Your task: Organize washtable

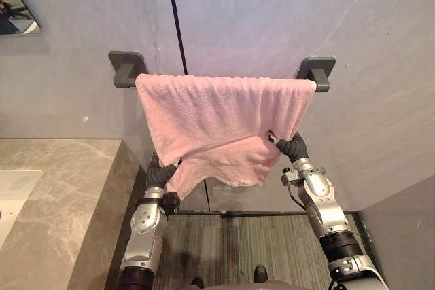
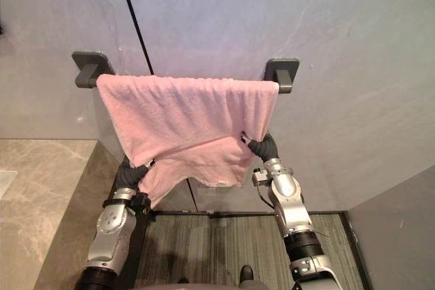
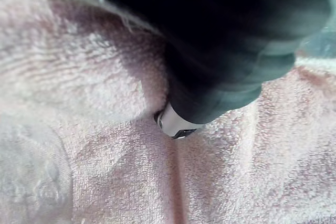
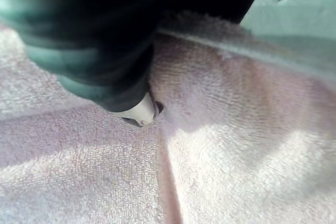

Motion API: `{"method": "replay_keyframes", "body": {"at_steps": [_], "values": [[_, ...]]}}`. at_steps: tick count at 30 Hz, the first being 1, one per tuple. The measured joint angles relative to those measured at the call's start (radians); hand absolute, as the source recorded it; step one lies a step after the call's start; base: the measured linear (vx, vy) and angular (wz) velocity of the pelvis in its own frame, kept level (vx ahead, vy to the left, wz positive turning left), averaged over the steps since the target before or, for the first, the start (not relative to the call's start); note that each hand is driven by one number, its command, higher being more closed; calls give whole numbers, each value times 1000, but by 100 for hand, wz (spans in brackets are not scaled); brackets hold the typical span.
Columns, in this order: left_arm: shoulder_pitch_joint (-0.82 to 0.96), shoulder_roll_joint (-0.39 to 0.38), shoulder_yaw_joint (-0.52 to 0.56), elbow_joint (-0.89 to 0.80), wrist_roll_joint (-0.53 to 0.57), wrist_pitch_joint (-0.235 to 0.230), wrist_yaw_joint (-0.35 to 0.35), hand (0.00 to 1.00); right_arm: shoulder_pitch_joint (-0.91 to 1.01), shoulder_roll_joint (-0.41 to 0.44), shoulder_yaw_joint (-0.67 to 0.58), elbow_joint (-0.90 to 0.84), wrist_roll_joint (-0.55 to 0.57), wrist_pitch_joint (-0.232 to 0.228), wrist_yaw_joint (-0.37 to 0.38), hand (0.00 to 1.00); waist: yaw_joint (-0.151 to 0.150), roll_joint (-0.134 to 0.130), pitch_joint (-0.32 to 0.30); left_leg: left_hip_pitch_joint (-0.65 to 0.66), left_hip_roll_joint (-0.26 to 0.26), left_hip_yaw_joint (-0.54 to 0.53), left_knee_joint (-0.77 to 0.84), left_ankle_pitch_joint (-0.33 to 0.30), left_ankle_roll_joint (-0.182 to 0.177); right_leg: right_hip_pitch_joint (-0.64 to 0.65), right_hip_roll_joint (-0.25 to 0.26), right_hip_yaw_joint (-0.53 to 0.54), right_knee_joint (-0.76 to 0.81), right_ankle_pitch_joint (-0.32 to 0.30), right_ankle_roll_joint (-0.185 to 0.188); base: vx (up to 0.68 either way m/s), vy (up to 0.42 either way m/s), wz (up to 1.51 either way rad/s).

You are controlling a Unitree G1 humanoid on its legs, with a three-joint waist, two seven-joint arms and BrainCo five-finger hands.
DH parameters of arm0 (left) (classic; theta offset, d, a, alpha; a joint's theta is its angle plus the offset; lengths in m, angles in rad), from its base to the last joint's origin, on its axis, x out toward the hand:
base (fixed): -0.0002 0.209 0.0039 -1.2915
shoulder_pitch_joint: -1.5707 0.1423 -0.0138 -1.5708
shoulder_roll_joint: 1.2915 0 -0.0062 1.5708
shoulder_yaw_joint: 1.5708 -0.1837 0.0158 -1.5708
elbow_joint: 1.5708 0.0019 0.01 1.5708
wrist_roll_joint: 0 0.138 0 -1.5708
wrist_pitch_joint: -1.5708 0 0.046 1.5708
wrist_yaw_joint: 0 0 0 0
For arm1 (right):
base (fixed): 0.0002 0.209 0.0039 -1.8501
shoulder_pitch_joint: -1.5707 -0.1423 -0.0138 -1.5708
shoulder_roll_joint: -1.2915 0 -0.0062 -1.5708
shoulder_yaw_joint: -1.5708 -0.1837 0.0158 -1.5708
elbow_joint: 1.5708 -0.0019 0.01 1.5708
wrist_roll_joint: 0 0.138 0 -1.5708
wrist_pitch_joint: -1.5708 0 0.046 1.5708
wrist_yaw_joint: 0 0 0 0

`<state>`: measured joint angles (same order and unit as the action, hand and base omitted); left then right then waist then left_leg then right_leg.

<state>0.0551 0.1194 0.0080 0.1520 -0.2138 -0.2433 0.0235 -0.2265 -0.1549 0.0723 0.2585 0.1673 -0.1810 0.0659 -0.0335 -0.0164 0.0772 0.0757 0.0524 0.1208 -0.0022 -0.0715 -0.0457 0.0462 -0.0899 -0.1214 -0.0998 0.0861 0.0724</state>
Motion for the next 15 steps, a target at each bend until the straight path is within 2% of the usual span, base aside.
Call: {"method": "replay_keyframes", "body": {"at_steps": [9,12,15], "values": [[9,0,9,-1,0,0,49,0,42,13,-46,10,-2,5,-43,0,8,-4,-1,9,0,5,-14,5,-3,-1,-1,0,0,-1,0,0,-1,0],[17,-4,10,-3,0,0,53,0,86,16,-66,11,-5,25,-45,0,21,-6,-1,9,0,5,-14,5,-3,-1,-1,0,0,-1,0,-13,-6,0],[60,-28,45,-14,0,1,72,0,139,31,-77,11,-17,39,-67,0,20,-7,-1,10,2,7,-11,4,-3,0,-2,4,0,-1,0,-48,-22,-3]]}}
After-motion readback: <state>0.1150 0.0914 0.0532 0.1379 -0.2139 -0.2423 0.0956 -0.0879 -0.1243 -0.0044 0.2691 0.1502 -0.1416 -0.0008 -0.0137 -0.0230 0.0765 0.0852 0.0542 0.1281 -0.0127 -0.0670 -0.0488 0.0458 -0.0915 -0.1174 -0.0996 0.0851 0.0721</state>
